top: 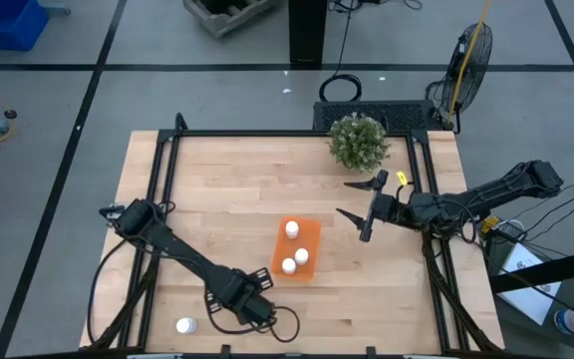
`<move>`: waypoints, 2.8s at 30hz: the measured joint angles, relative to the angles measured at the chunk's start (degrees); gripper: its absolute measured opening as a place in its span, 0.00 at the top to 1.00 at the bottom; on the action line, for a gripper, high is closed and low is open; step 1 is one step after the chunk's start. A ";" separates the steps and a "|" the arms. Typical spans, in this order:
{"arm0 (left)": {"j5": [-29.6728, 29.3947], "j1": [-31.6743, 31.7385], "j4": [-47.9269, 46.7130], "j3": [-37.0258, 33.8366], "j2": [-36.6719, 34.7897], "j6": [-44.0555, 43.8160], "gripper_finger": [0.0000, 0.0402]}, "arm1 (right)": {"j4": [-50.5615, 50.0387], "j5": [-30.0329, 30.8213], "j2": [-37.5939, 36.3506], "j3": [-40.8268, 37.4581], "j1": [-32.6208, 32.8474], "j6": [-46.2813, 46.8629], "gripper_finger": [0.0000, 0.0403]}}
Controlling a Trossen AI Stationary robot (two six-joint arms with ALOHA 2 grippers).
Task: Pick and place pill bottles into a basket
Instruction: Put the white pill bottle into the orange container
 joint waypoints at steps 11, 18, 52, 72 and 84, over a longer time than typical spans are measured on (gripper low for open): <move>2.57 0.46 3.70 -1.81 -0.02 2.51 0.46 | -0.63 0.00 0.00 0.00 0.00 0.28 0.22; 5.55 0.55 7.01 -5.07 -0.01 3.17 0.46 | -2.65 0.00 0.02 0.00 0.00 2.28 0.22; -3.78 6.25 23.01 -9.45 -4.67 -7.06 0.57 | -3.76 0.00 0.02 0.00 0.00 2.27 0.22; -18.18 16.71 50.11 -21.50 -29.19 -4.90 0.57 | 1.05 -0.38 -0.57 0.00 -0.26 -3.39 0.22; -1.66 27.76 84.82 -32.66 -29.13 1.98 0.57 | 10.28 -5.01 5.62 0.00 -2.12 -2.96 0.22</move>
